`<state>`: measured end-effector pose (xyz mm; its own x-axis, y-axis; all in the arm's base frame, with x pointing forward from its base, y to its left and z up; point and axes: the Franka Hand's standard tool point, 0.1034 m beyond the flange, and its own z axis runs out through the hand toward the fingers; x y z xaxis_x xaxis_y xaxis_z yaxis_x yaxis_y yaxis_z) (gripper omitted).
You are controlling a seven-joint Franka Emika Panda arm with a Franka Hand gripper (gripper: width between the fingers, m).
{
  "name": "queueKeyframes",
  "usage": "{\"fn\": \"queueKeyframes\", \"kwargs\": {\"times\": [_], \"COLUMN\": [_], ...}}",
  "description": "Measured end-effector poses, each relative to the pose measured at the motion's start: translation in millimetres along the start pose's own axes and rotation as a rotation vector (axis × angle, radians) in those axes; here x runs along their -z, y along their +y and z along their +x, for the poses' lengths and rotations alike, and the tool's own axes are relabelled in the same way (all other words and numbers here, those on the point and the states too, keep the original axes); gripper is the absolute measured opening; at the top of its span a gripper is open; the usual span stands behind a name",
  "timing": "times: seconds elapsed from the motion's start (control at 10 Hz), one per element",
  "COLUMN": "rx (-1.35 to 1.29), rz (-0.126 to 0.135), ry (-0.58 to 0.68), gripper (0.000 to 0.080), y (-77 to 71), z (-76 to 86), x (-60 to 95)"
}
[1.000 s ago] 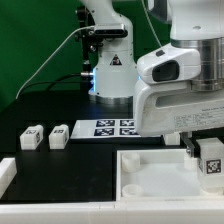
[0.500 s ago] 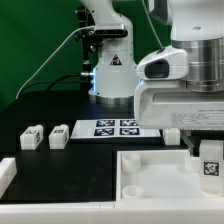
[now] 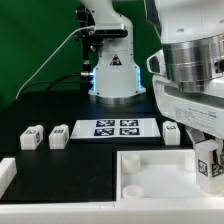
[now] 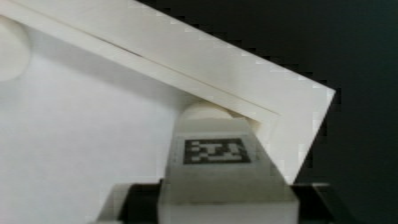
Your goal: Assemble one leg
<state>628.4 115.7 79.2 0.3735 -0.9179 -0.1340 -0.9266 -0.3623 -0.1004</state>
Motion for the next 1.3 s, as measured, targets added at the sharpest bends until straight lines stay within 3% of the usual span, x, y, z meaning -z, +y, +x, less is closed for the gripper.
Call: {"fn": "queueKeyframes", "kwargs": {"times": [0.3,0.4,0.6,0.7,0.8,0.9,1.3], "rx": [-0.247,-0.334,-0.312,-0.176,0.076,0.284,0.809], "rz": [0.004,0.030,0.031,0.008,-0.029,-0.043,-0.052], "ry": [-0.001,-0.003,-0.003,0.006,0.011,0.007,0.000], "gripper": [0.0294,0.0294,0.0294,0.0524,0.0524,0.0623,0.0649], "y": [-0.7,-1.5,-0.9,0.7,0.1,-0.6,-0.2], "z": [-0.4,-1.0,-1.9,-3.1,-6.5,-9.0,-9.7], "x": [-0.6,-1.4,-1.7,-1.6,1.1,2.1,1.6]}}
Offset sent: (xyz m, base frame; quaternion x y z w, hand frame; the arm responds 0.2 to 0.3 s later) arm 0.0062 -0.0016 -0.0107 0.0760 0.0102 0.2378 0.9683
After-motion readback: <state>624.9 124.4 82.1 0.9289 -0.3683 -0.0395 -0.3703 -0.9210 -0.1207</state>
